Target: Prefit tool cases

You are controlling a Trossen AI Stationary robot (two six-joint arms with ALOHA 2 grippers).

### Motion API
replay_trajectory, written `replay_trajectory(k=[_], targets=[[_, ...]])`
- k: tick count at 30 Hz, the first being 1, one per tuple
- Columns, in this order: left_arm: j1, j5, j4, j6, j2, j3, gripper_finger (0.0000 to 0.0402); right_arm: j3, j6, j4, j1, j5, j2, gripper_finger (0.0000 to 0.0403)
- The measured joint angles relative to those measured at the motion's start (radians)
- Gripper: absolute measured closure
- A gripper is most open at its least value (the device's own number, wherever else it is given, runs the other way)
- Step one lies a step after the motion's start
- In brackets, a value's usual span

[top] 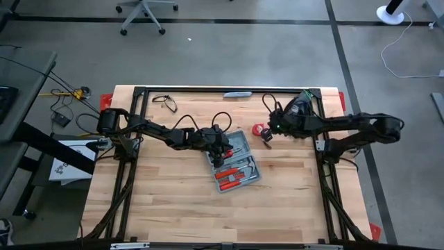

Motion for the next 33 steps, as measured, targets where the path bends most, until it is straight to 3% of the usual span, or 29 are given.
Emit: replay_trajectory(k=[7, 13, 20, 33], targets=[[0.0, 0.0, 0.0, 0.0, 0.0, 0.0, 0.0401, 0.0, 0.019, 0.012, 0.03, -0.015, 0.088, 0.0383], [0.0, 0.0, -0.002, 0.001, 0.0, 0.0, 0.0401, 0.0, 0.02, 0.058, 0.092, -0.026, 0.158, 0.0328], [0.0, 0.0, -0.003, 0.001, 0.0, 0.0, 0.0401, 0.002, -0.004, 0.113, 0.149, 0.013, 0.153, 0.0273], [0.0, 0.0, -0.003, -0.002, 0.0, 0.0, 0.0401, 0.002, 0.065, 0.098, 0.277, 0.067, 0.153, 0.0265]])
